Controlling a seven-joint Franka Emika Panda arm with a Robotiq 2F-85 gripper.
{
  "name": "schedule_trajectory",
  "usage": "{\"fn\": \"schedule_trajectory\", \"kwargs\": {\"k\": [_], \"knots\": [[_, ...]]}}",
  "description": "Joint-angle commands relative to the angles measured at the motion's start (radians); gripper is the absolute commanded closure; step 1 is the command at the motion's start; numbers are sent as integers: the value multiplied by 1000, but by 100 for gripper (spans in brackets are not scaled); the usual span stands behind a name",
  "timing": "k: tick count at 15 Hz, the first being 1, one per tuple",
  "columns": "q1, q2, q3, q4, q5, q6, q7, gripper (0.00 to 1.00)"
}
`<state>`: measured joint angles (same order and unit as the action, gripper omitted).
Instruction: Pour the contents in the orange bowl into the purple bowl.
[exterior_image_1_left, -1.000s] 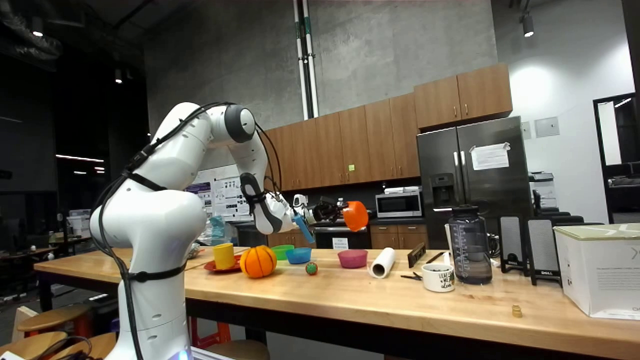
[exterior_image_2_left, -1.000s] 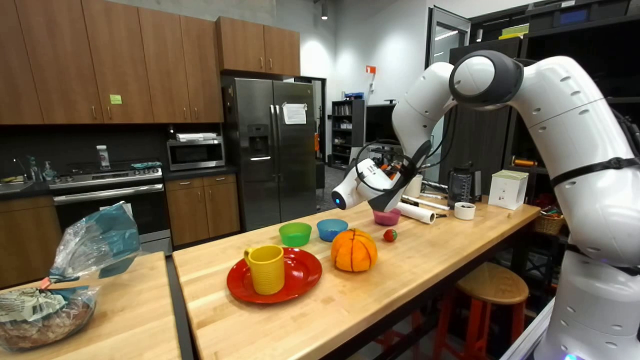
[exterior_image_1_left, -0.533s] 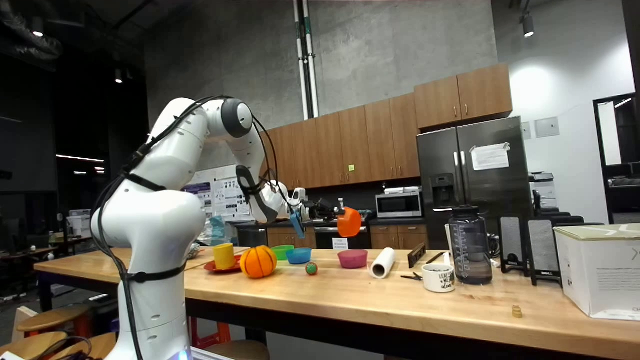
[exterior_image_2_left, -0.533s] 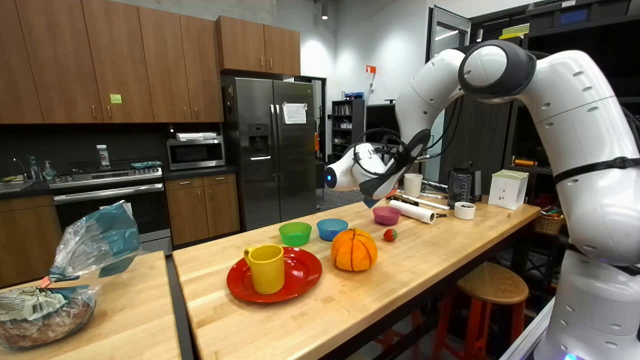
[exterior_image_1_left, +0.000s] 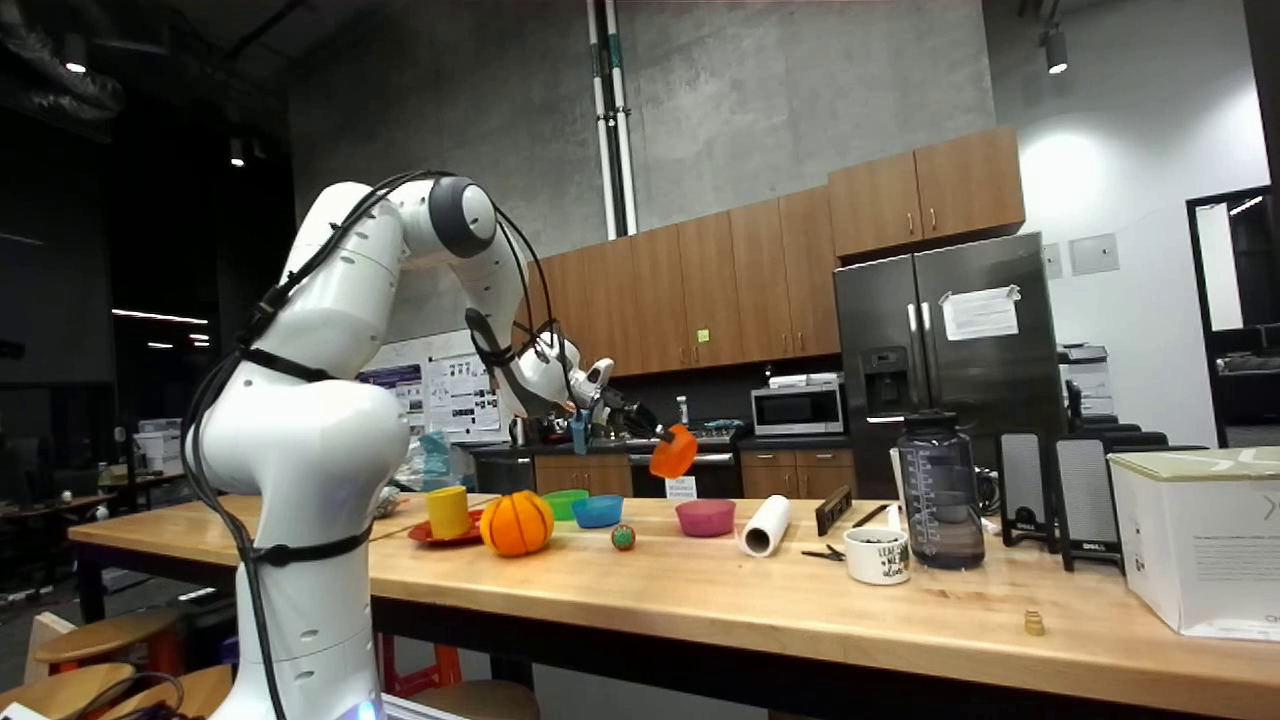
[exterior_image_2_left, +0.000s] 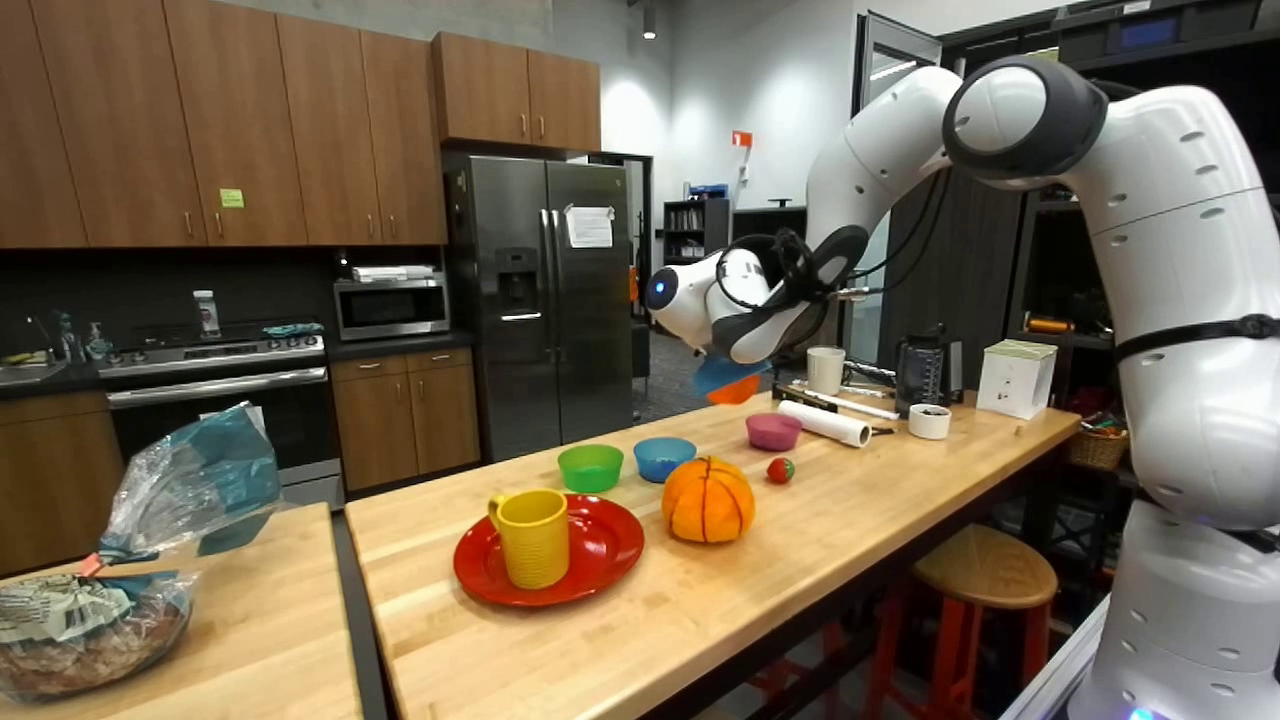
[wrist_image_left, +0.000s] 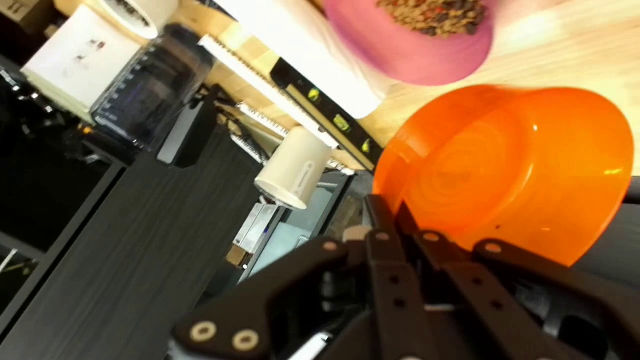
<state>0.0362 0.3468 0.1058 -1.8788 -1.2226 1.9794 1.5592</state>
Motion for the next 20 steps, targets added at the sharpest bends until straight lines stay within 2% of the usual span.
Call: {"fn": "schedule_trajectory", "kwargs": {"k": [1,4,8,16,20], "knots": [[-17,-37,-4,-16,131,175,-41,99],[-14,-23,-22,-9,239,289,-77,99],[-23,-6,-61,4,395,379,-137,99],[-66,50,-138,-6,882,548,-369,99],[-67,87,-159,-8,1068,596,-480,99]]}}
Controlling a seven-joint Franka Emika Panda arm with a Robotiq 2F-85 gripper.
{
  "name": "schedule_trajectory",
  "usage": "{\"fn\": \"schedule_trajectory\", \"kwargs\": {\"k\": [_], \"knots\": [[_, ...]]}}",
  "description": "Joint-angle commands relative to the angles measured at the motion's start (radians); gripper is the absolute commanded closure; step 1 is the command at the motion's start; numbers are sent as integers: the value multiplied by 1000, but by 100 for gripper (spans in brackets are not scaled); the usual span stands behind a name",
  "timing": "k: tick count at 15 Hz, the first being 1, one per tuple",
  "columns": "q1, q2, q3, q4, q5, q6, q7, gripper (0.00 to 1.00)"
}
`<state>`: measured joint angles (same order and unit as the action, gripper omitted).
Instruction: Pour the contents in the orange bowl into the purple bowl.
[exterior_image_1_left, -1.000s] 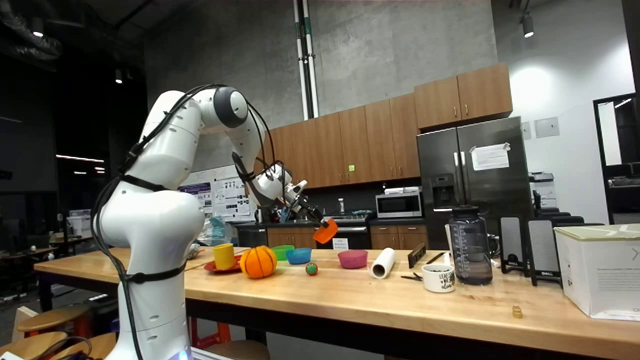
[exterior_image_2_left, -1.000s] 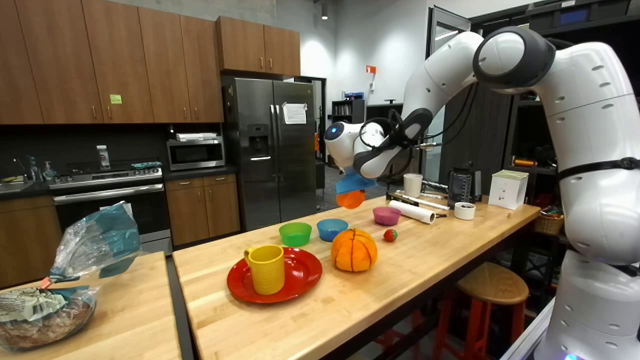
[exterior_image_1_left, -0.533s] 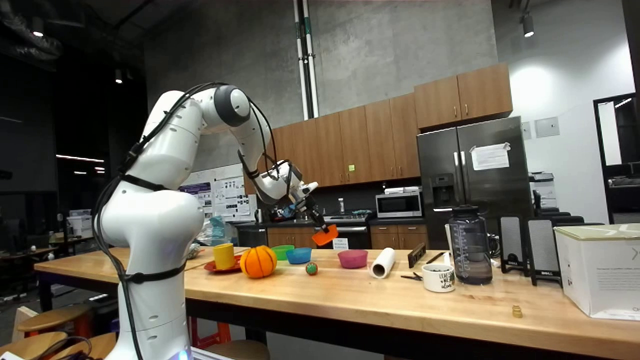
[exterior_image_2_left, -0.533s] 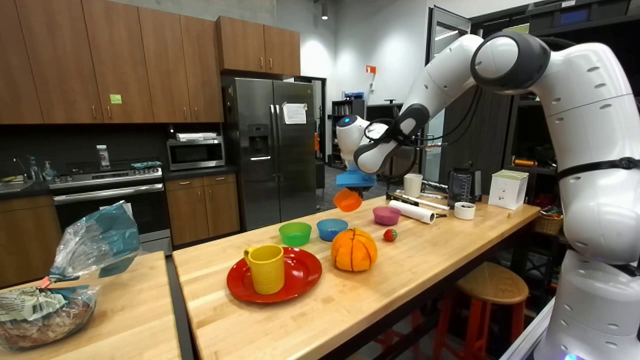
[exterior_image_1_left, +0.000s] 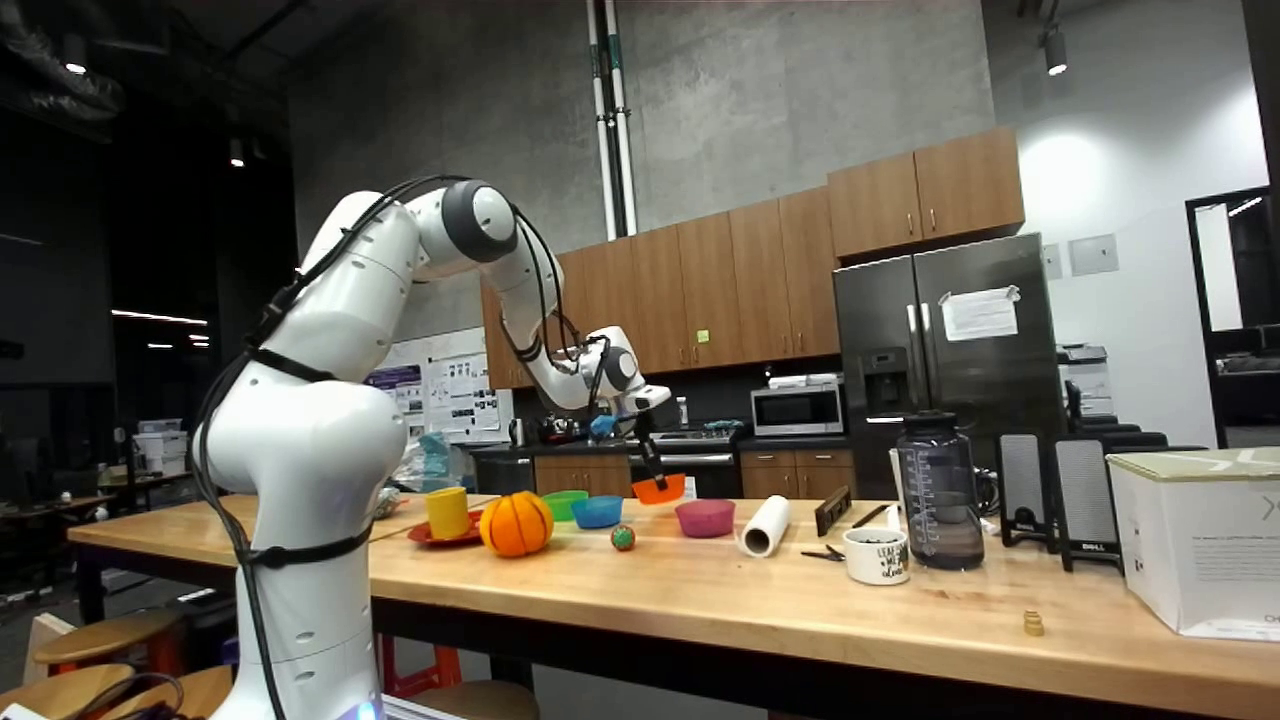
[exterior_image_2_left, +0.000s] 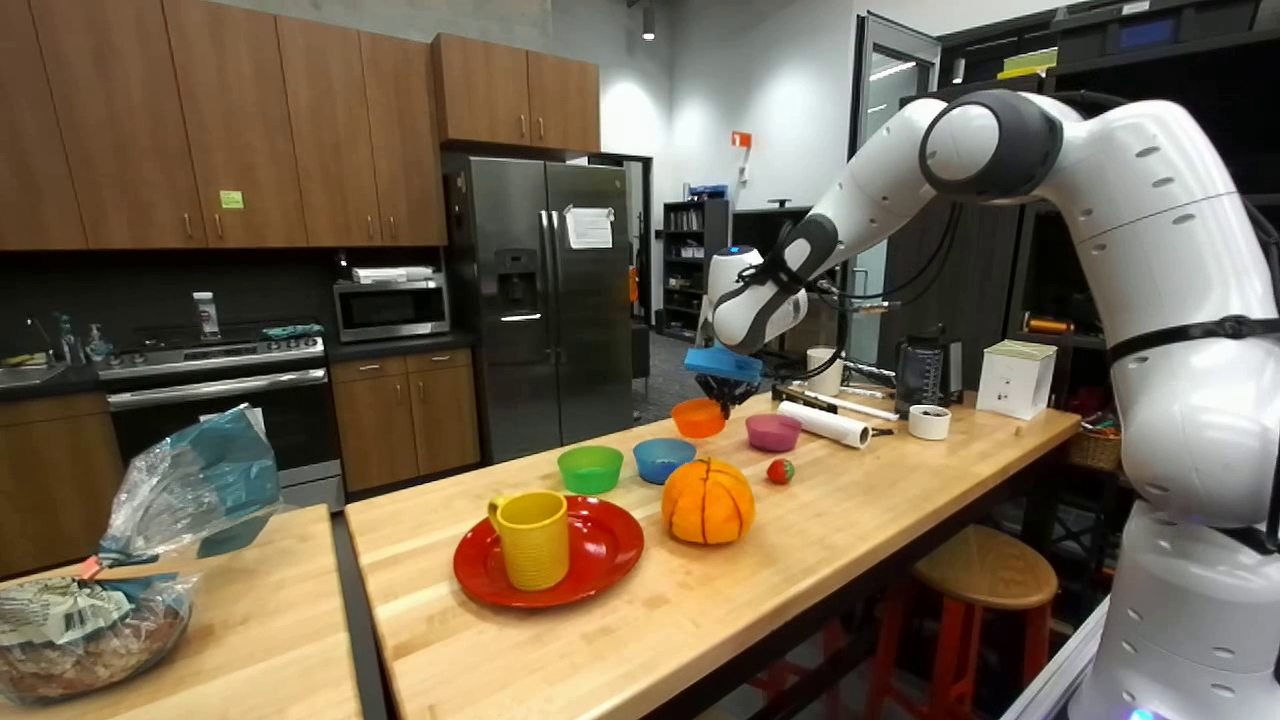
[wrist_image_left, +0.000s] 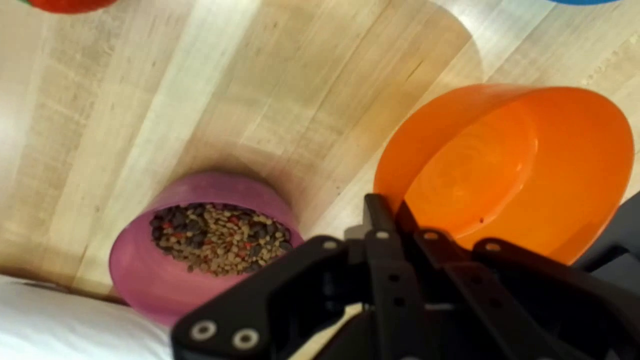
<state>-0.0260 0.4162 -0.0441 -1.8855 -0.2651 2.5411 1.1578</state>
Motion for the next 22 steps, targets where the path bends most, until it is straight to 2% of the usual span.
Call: {"fn": "schedule_trajectory", "kwargs": {"k": [1,7,8,11,20,22], "knots": [[-2,27,-17,0,141,45,-97,99],[14,51,-57,10,240,86,-153,99],[16,53,-62,11,247,88,-159,73],[20,52,-67,10,265,96,-177,60],[40,-2,-61,14,267,53,-273,1],[35,-17,-46,20,277,19,-336,0]]}}
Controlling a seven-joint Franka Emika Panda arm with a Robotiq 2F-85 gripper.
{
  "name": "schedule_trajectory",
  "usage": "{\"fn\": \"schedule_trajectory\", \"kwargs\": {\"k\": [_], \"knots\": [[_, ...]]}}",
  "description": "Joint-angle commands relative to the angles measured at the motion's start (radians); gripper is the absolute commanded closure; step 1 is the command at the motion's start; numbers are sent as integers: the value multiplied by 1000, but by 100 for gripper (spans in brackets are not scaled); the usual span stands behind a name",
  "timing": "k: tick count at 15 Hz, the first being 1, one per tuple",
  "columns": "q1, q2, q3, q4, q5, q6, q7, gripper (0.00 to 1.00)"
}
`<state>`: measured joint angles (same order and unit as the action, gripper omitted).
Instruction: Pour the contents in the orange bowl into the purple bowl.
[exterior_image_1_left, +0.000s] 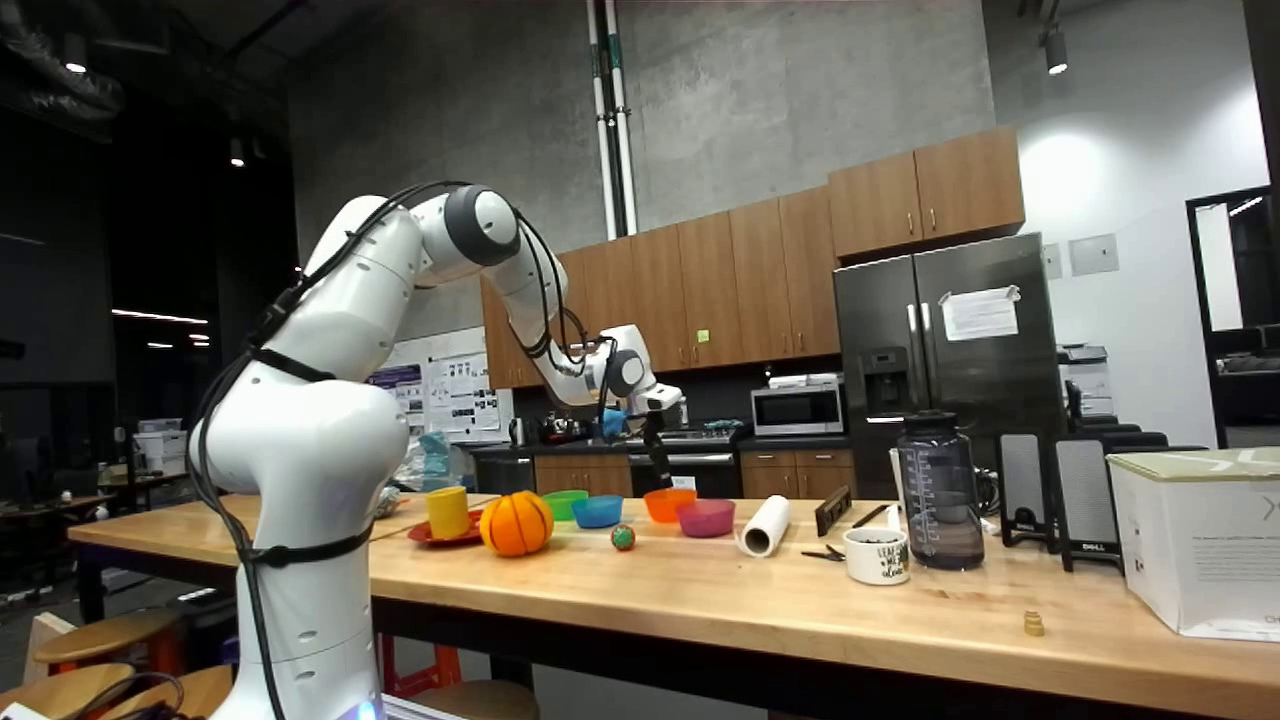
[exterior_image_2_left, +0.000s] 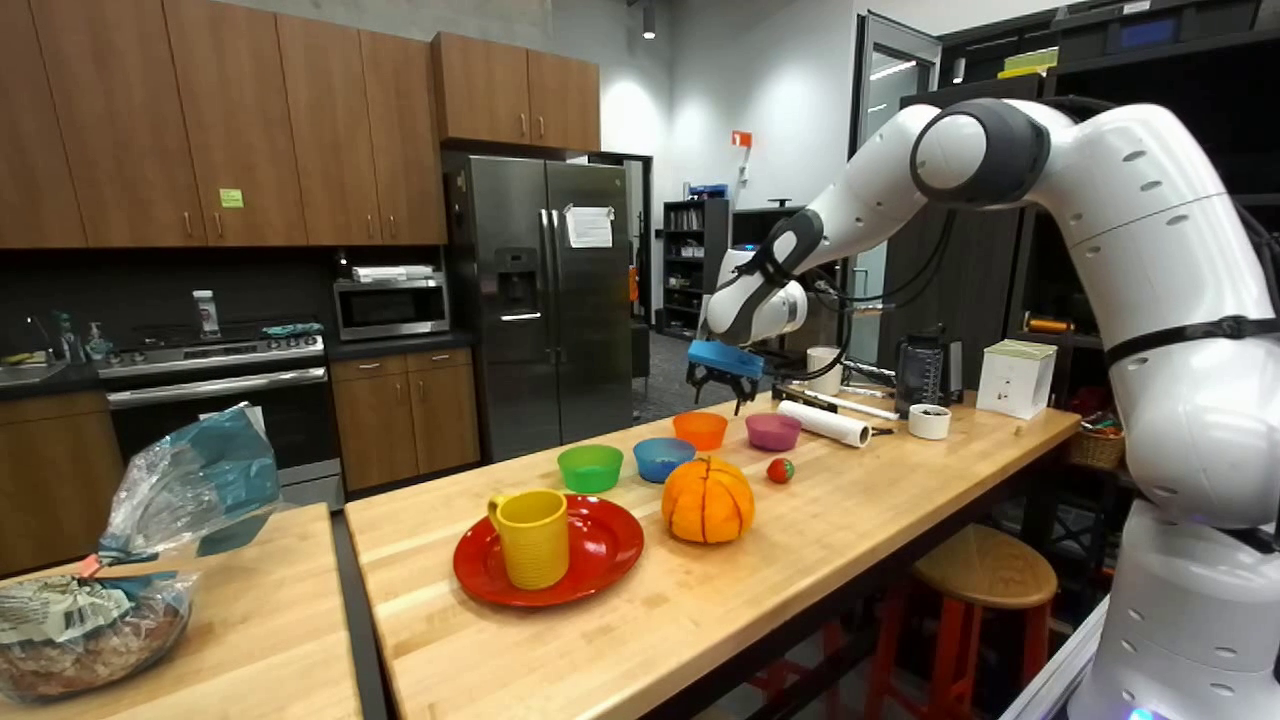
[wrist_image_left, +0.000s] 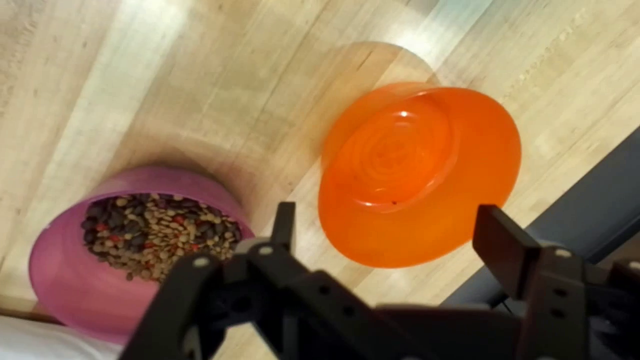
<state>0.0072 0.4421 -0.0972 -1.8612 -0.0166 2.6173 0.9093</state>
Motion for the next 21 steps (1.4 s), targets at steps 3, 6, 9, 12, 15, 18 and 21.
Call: {"fn": "schedule_trajectory", "kwargs": {"k": [3,6,9,12,15,18,21], "knots": [[0,-70,27,4,35,-125,-198,0],[4,-96,42,13,37,-195,-311,0],[12,-123,49,16,28,-268,-409,0],[19,-151,51,16,16,-338,-491,0],[17,-181,59,16,13,-414,-580,0],[15,-212,62,16,5,-486,-654,0],[12,-248,62,16,-4,-559,-717,0]]}}
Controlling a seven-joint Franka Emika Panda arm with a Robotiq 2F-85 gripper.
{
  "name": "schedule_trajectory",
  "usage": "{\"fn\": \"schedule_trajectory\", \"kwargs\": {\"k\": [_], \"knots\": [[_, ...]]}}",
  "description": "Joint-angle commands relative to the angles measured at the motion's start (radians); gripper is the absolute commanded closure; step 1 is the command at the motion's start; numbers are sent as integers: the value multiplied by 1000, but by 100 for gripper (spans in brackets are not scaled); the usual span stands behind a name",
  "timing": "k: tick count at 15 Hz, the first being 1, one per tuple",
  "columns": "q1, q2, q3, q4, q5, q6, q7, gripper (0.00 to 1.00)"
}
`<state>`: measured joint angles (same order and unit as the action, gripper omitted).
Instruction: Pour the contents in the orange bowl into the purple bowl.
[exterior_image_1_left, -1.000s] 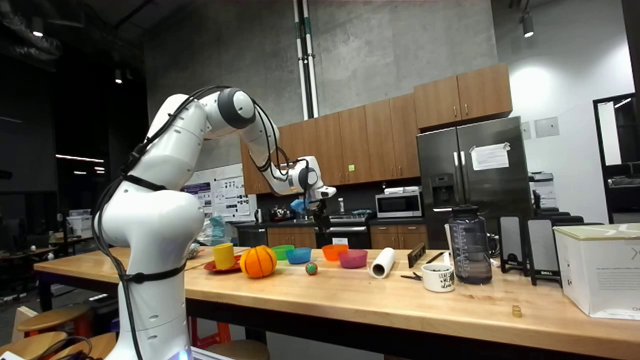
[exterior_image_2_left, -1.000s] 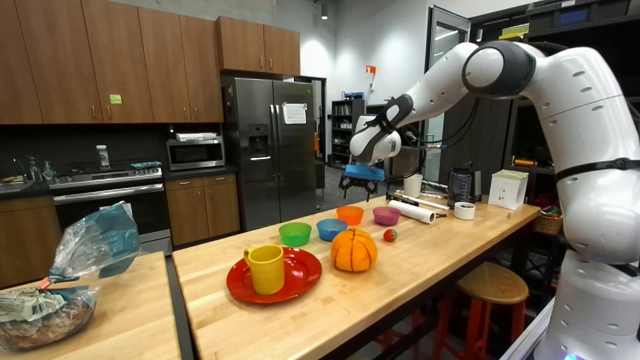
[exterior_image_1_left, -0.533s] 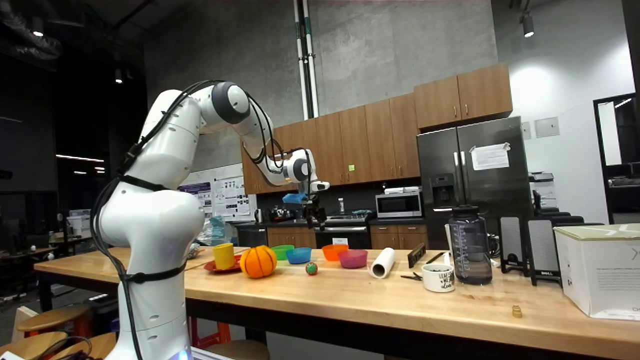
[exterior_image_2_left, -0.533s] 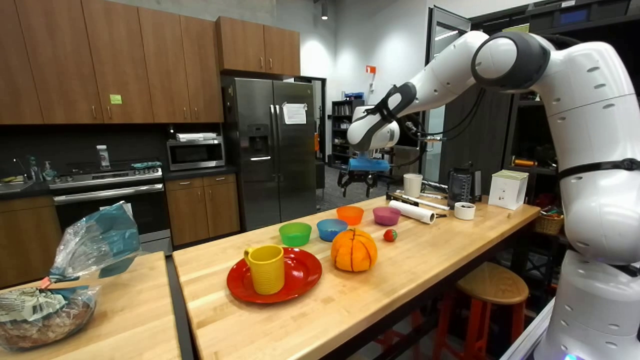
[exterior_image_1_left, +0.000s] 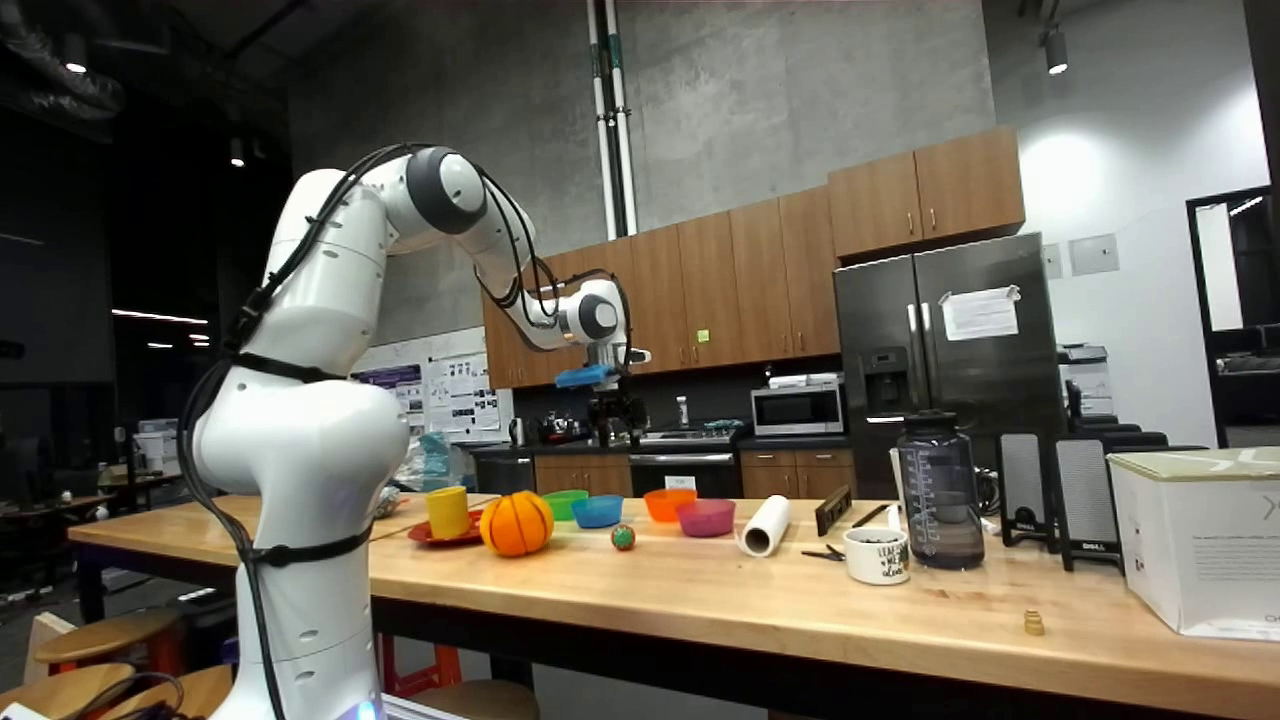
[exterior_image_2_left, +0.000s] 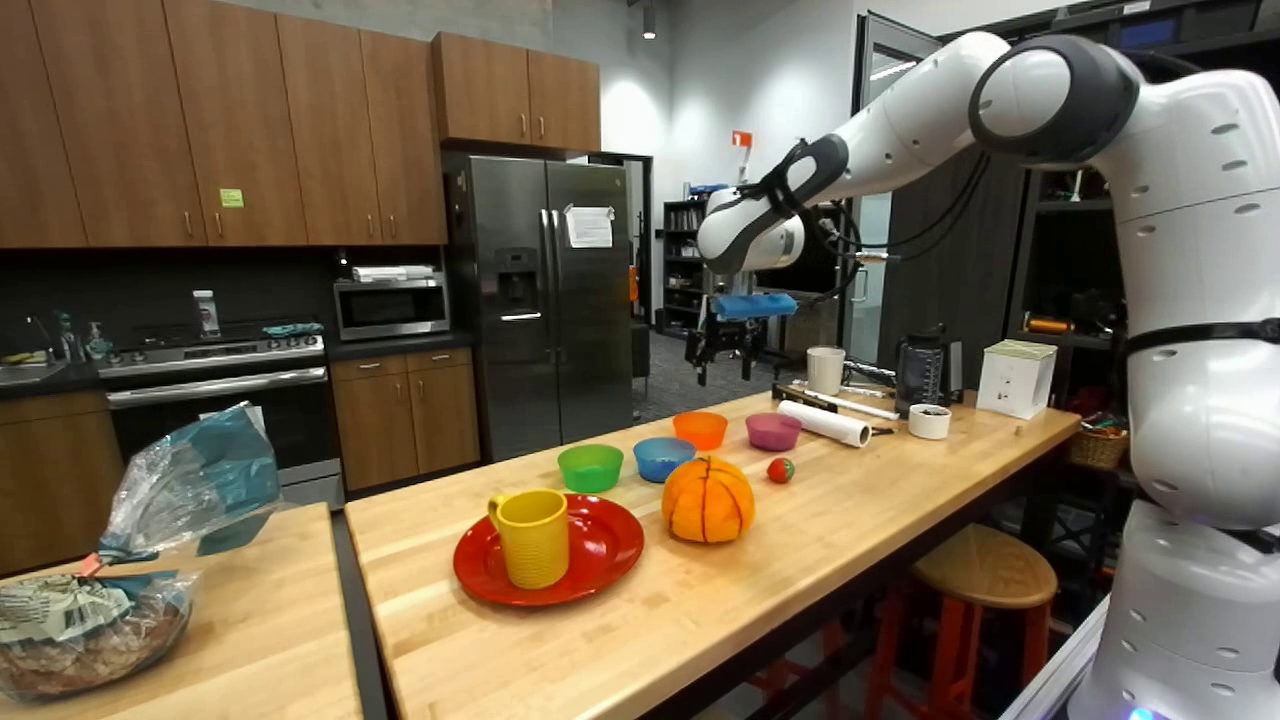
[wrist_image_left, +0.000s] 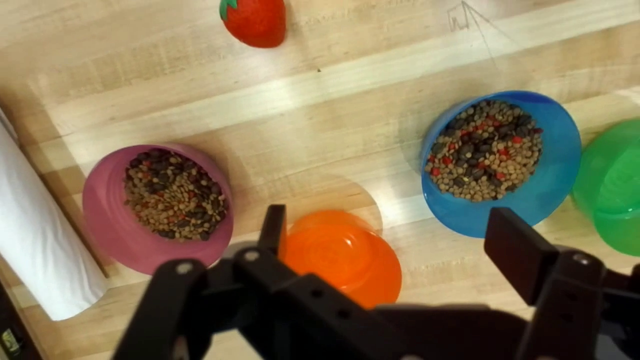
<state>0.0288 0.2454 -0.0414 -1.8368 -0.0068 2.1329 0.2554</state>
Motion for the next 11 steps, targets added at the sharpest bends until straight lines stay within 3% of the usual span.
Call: {"fn": "schedule_trajectory", "kwargs": {"k": [1,11], "knots": [[-11,-65,5,-10,-21,-97,-78,0],[-39,-174,0,-24,-36,-234,-184,0]]}}
